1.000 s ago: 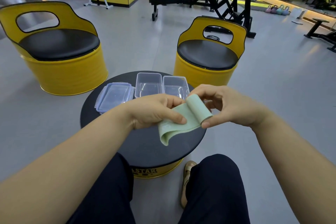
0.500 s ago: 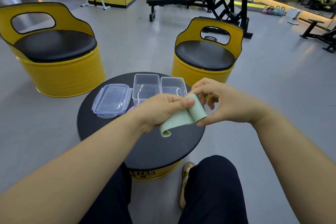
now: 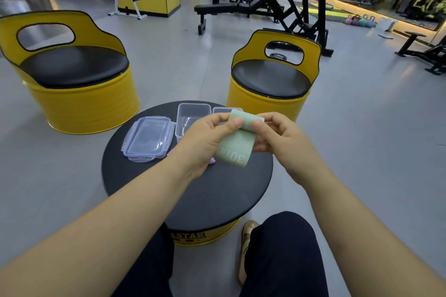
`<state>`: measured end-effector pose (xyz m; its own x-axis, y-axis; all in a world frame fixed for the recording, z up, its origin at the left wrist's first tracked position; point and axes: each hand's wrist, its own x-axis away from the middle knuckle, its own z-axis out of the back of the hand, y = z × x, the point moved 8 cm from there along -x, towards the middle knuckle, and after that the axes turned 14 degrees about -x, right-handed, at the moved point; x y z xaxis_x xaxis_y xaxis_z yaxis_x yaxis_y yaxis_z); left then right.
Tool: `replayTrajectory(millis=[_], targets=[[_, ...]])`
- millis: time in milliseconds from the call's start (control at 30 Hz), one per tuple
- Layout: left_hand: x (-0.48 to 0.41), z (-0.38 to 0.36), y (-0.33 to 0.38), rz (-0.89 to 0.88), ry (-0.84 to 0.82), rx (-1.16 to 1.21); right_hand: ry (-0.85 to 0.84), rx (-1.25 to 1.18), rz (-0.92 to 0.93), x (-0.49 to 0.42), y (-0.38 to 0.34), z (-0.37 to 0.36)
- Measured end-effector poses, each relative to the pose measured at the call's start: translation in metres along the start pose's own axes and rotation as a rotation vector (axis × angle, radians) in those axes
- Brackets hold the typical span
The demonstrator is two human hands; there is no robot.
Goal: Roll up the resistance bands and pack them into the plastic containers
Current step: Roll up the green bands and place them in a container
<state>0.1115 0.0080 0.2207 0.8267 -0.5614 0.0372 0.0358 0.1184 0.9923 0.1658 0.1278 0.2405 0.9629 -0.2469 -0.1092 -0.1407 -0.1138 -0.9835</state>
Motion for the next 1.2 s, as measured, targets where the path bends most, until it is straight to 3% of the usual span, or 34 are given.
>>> replayTrajectory(millis=[300,633,767,967,1200], targets=[[0.002,0.004,0.006,-0.041,-0.012,-0.099,0.067,0.058,0.134,0.0,-0.012,0.006],[0.008,0.011,0.021,-0.109,0.083,-0.229,0.066,0.086,0.116,0.005,-0.009,0.005],[0.006,0.01,0.026,-0.132,0.064,-0.17,0.119,-0.009,0.103,0.007,-0.009,0.008],[0.007,0.008,0.027,-0.118,0.012,-0.102,0.02,-0.129,0.014,0.009,-0.008,0.008],[0.011,0.004,0.025,-0.168,0.057,-0.05,0.029,-0.183,-0.03,0.01,0.0,0.009]])
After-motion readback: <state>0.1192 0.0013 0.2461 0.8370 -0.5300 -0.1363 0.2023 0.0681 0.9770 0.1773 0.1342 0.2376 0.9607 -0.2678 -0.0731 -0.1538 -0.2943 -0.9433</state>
